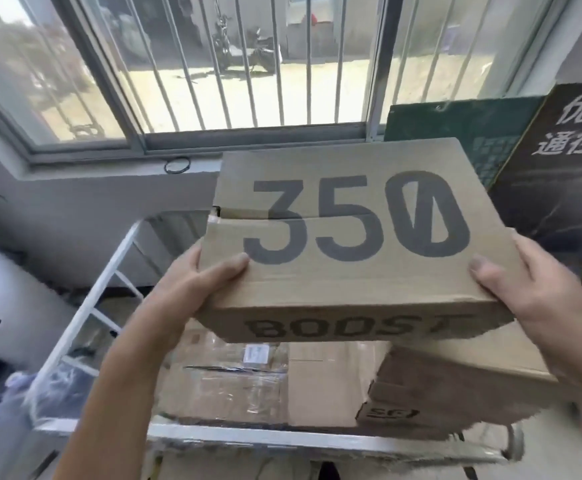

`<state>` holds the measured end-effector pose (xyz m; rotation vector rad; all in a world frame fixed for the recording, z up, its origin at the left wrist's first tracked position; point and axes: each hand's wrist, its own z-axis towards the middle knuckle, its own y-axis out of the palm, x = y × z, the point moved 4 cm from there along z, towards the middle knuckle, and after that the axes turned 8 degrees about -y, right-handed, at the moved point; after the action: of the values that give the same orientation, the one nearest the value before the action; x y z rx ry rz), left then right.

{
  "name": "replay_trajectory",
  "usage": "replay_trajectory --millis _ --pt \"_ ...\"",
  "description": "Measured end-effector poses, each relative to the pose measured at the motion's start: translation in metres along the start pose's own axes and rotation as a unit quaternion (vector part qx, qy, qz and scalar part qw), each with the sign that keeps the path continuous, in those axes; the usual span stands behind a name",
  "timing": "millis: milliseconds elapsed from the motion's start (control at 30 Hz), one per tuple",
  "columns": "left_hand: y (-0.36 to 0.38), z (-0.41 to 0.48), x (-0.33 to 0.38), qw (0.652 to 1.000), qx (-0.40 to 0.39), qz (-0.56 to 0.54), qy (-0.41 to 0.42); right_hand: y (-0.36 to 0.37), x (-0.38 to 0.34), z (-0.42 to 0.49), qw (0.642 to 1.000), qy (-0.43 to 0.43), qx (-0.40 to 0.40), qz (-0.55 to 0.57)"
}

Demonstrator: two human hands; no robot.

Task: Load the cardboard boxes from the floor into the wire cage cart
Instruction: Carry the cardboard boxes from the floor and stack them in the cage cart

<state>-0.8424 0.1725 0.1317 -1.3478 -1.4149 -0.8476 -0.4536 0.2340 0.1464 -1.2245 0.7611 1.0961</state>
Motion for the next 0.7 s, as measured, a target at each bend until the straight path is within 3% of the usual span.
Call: replay_trajectory --millis 200,333,500,700 --pt "-0.131 -0.023 -0.071 0.985 0.151 0.009 -0.078 0.168 -0.005 -0.009 0.991 0.049 -0.122 0.021" --pt "-0.197 0.000 -0.171 0.951 0.212 0.119 -0.191 0.286 0.057 -0.031 0.956 0.200 -0.208 0.053" --pt "-0.240 0.063 -0.299 0.931 0.164 0.142 -0.294 0.400 0.167 -0.054 0.905 0.384 -0.175 0.048" --pt "-0.255 0.155 -0.439 0.937 0.095 0.102 -0.319 0.490 0.273 -0.076 0.869 0.466 -0.166 0.011"
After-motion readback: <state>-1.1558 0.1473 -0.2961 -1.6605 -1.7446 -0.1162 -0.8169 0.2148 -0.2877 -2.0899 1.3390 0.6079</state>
